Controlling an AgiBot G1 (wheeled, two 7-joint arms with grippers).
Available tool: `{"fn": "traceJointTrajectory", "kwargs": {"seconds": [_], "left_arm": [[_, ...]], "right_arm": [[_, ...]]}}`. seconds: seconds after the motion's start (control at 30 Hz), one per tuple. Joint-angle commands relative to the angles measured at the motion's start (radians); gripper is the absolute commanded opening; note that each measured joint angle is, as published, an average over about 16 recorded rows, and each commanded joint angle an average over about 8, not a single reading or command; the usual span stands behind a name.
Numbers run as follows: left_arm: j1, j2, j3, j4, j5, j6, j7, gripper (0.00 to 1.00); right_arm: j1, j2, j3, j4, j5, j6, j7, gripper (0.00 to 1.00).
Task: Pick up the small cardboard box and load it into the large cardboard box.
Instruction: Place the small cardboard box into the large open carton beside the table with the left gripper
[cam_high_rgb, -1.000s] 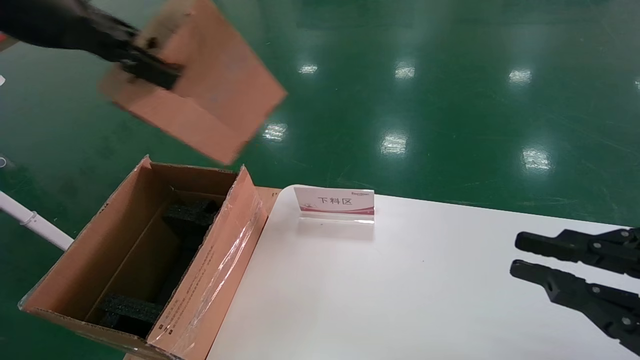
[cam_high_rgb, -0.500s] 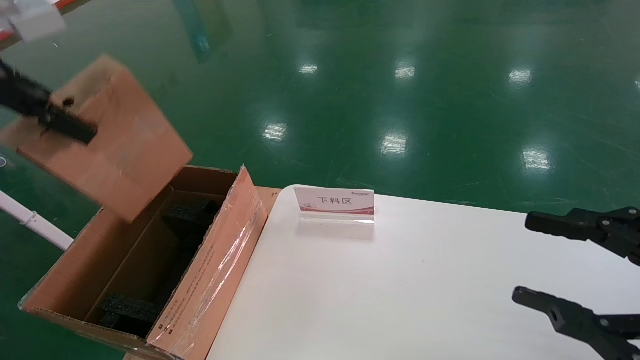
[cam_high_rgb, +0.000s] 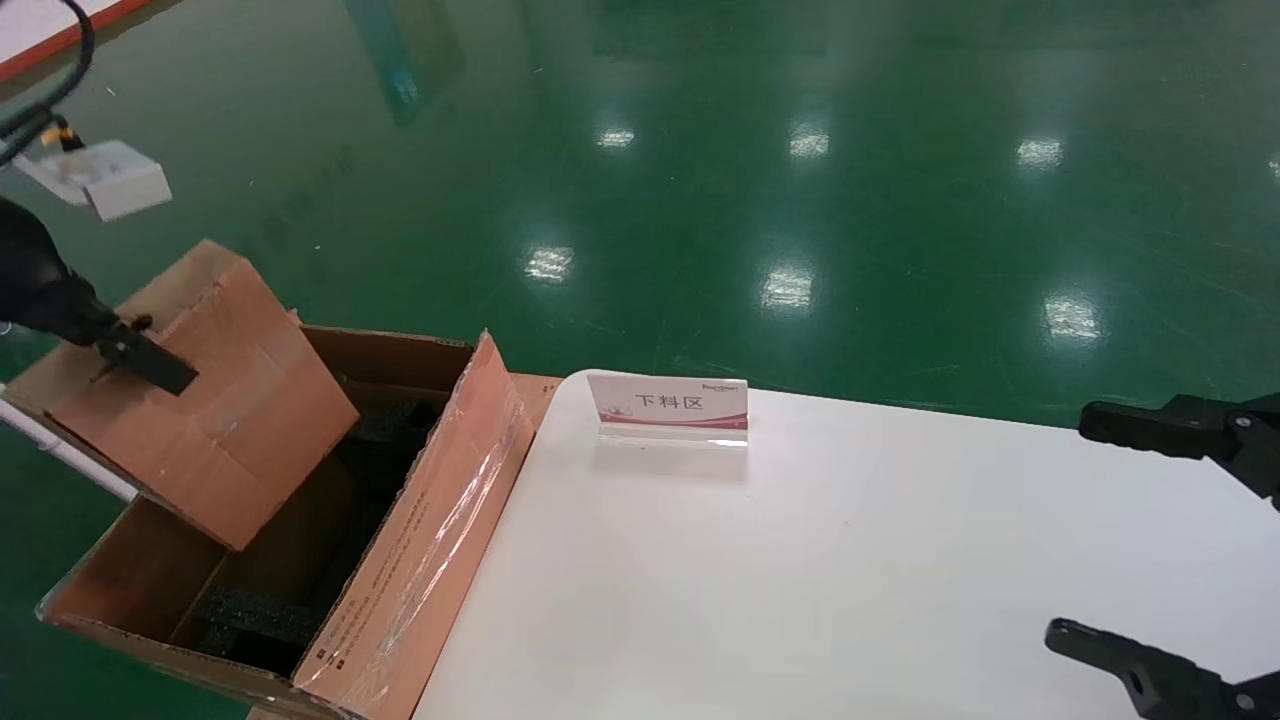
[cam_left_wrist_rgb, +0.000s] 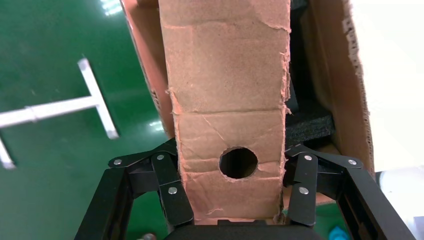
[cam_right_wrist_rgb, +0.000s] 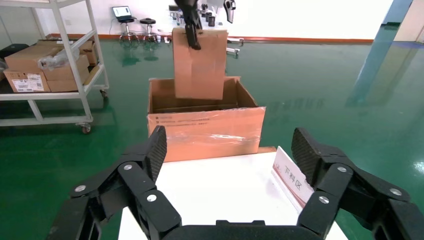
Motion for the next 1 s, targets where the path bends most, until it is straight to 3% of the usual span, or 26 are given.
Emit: {"fn": "traceJointTrajectory", "kwargs": {"seconds": [0.03, 0.6, 1.0], "left_arm": [[0.027, -0.006, 0.01, 0.009, -0.006, -0.015, -0.006, 0.0], [0.196, -0.013, 0.015, 0.081, -0.062, -0.128, -0.039, 0.0], [0.266, 0.006, 0.04, 0.127, -0.03, -0.18, -0.046, 0.0]], "right_arm": [[0.0, 0.0, 0.0, 0.0, 0.0, 0.0, 0.0, 1.0], [0.0, 0.0, -0.001, 0.0, 0.001, 0.0, -0.001, 1.0], [0.0, 0.001, -0.002, 0.0, 0.001, 0.001, -0.001, 1.0]]}}
